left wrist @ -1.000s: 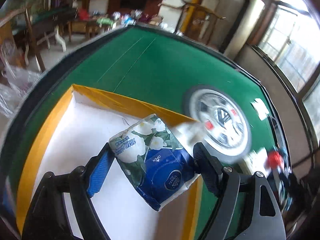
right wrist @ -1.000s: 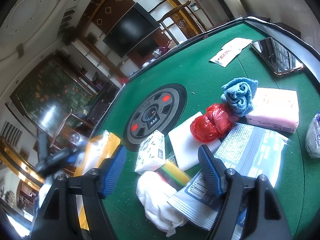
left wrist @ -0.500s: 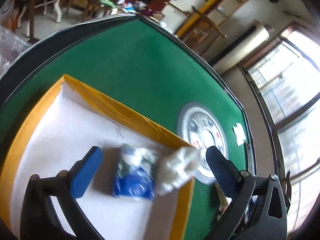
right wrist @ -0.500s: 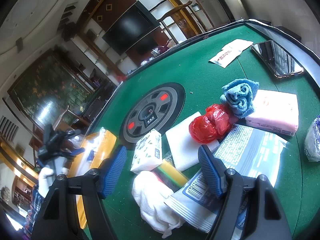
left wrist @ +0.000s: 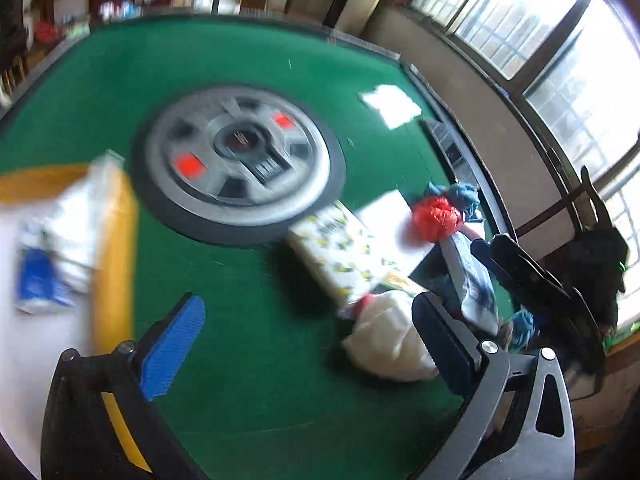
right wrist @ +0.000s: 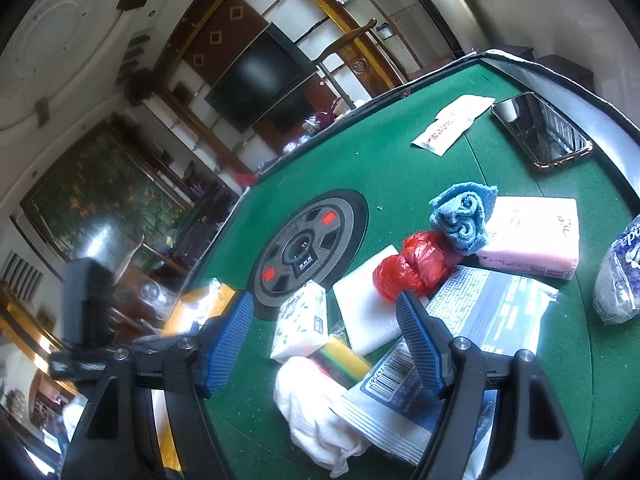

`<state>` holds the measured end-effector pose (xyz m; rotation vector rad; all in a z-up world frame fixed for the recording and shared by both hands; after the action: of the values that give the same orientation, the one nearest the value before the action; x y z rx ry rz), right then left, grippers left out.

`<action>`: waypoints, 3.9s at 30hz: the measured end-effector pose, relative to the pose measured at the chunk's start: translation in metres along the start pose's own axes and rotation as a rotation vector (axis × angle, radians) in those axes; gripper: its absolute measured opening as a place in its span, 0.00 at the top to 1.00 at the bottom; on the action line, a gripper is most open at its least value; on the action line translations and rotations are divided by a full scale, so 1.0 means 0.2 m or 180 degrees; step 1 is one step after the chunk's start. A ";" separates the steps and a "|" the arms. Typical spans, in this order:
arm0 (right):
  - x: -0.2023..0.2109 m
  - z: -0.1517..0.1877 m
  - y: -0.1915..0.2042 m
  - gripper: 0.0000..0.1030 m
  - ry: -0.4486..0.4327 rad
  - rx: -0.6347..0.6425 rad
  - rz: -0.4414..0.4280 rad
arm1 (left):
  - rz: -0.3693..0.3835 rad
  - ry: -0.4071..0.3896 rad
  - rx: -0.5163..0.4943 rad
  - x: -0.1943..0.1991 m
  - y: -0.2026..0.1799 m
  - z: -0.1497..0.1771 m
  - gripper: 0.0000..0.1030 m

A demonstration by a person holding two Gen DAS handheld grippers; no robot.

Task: Organize soft objects
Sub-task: 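Grasp the lemon-print tissue pack with the left tool, then lift the lemon-print pack toward the box with left while right grasps the light blue knit cloth, then release the lemon-print pack in the box with left while right drops the blue knit cloth there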

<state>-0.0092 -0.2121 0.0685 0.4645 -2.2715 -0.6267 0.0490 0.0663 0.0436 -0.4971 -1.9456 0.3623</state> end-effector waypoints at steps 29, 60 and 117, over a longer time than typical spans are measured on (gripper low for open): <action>-0.02 0.00 0.01 0.33 0.0015 0.0009 0.0000 | -0.0421 -0.0100 -0.0177 -0.26 -0.07 0.00 0.40; 0.58 0.01 -0.24 0.33 -0.0191 -0.0036 0.1186 | 0.0565 -0.0961 0.0121 0.60 0.20 0.51 0.40; -0.85 0.62 1.37 0.82 0.1135 0.2089 0.0435 | -0.0242 -0.0674 0.0992 0.45 1.28 0.00 0.37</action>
<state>-0.0231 0.1317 0.0512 0.6604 -2.0939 0.2771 0.0626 0.3333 -0.0035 -0.1869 -2.0551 0.6788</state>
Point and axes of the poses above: each gripper's, at about its wrist camera, not at the fingertips, and x roughly against the way its jaws point, y to its left, z to its underside, the point moved 2 cm from there along -x, roughly the way its jaws point, and after that the axes turned 7 degrees about z, right-handed, at the moved point
